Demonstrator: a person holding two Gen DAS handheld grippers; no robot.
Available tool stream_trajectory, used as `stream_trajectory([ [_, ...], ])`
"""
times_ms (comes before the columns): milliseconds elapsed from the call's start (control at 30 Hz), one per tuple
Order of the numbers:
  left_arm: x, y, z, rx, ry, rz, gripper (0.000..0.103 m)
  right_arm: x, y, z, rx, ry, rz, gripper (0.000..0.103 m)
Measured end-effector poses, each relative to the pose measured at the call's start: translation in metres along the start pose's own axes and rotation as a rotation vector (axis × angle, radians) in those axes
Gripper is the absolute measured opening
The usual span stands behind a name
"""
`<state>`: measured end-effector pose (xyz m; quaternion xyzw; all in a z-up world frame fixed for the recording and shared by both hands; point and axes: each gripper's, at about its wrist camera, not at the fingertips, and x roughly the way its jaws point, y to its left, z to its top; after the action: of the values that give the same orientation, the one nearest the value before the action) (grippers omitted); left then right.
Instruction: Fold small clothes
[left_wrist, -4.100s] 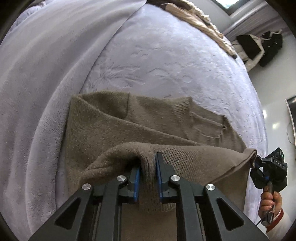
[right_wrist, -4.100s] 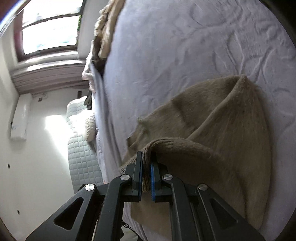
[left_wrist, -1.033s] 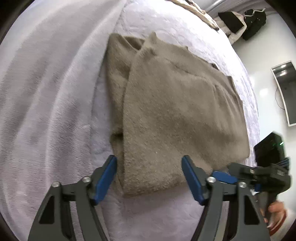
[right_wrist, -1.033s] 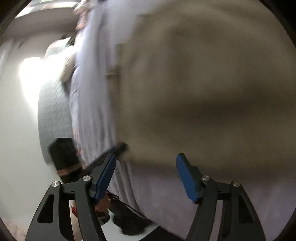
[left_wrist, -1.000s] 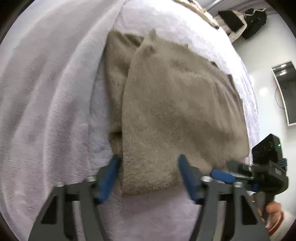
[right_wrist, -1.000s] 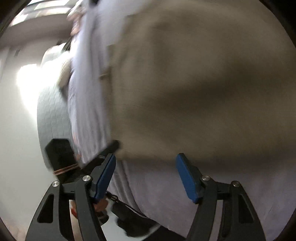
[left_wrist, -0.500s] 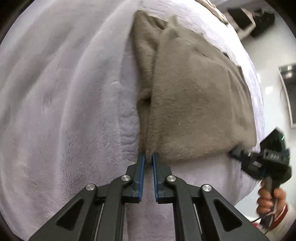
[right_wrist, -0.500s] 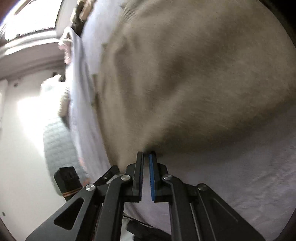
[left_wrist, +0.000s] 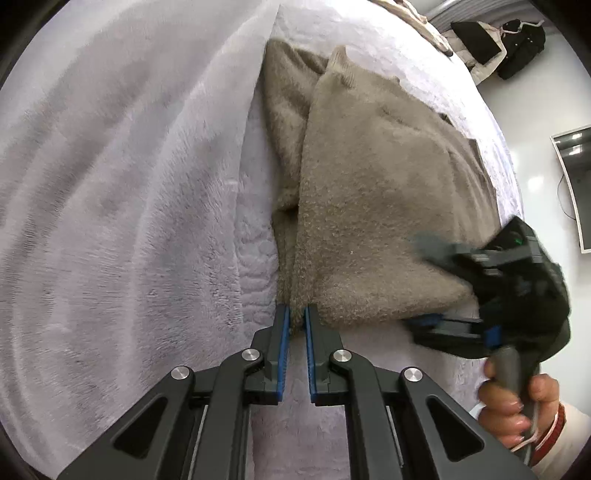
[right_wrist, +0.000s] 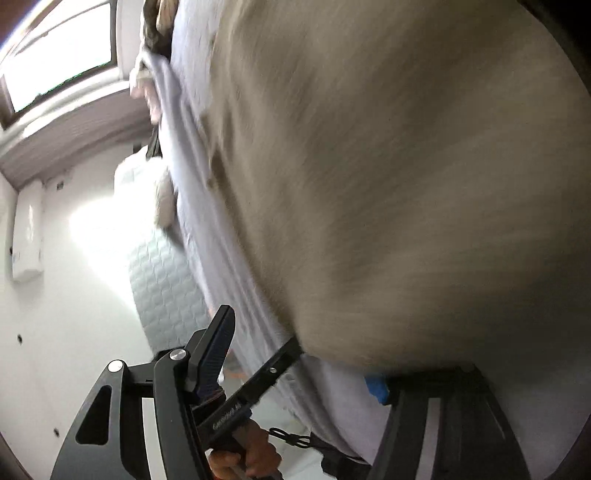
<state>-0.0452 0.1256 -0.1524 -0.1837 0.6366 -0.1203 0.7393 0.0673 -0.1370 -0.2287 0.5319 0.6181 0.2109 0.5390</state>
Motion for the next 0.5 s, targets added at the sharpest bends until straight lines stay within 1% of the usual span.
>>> stream_trajectory([
  [100, -0.014, -0.002, -0.003, -0.007, -0.044, 0.093, 0.010, 0.036, 0.008, 0.001, -0.011, 0.061, -0.019, 0.062],
  [133, -0.018, -0.002, -0.005, -0.006, -0.051, 0.133, 0.010, 0.042, 0.010, 0.002, -0.011, 0.073, -0.025, 0.047],
  [167, -0.021, -0.003, -0.007, 0.002, -0.059, 0.176, 0.010, 0.053, 0.013, 0.003, -0.010, 0.092, -0.030, 0.010],
  [200, -0.023, -0.003, -0.009, 0.012, -0.069, 0.206, 0.015, 0.059, 0.017, 0.004, -0.016, 0.119, -0.048, 0.008],
  [233, -0.026, -0.003, -0.011, 0.020, -0.082, 0.235, 0.057, 0.059, 0.024, 0.004, -0.047, 0.116, -0.069, 0.008],
  [300, -0.032, 0.000, -0.016, 0.013, -0.128, 0.299, 0.101, 0.057, 0.047, 0.001, -0.158, 0.107, -0.103, 0.008],
  [333, -0.034, 0.001, -0.018, 0.013, -0.155, 0.315, 0.101, 0.055, 0.058, -0.002, -0.213, 0.104, -0.129, 0.008],
  [400, -0.029, 0.006, -0.019, 0.002, -0.135, 0.326, 0.101, 0.056, 0.063, -0.008, -0.283, 0.106, -0.202, 0.008],
  [500, -0.022, 0.014, -0.018, -0.034, -0.102, 0.306, 0.101, 0.073, 0.041, -0.013, -0.235, 0.135, -0.272, 0.008],
])
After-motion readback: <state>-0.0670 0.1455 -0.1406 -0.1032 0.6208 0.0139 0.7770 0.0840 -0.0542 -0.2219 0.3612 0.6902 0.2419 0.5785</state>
